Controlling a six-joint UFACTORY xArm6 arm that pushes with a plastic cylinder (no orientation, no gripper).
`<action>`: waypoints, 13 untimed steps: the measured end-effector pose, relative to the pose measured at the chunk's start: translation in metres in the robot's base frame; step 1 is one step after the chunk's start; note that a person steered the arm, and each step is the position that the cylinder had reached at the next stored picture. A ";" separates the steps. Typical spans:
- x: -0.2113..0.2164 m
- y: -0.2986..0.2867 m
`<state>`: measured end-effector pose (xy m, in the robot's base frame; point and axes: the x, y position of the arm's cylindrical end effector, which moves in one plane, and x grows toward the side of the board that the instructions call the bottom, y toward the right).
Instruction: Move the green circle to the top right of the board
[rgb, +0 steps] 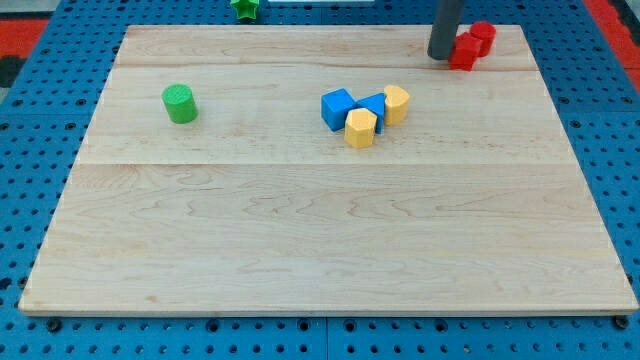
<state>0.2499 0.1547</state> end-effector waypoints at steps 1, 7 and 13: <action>0.009 -0.056; 0.009 -0.155; 0.106 -0.429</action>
<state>0.3555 -0.2748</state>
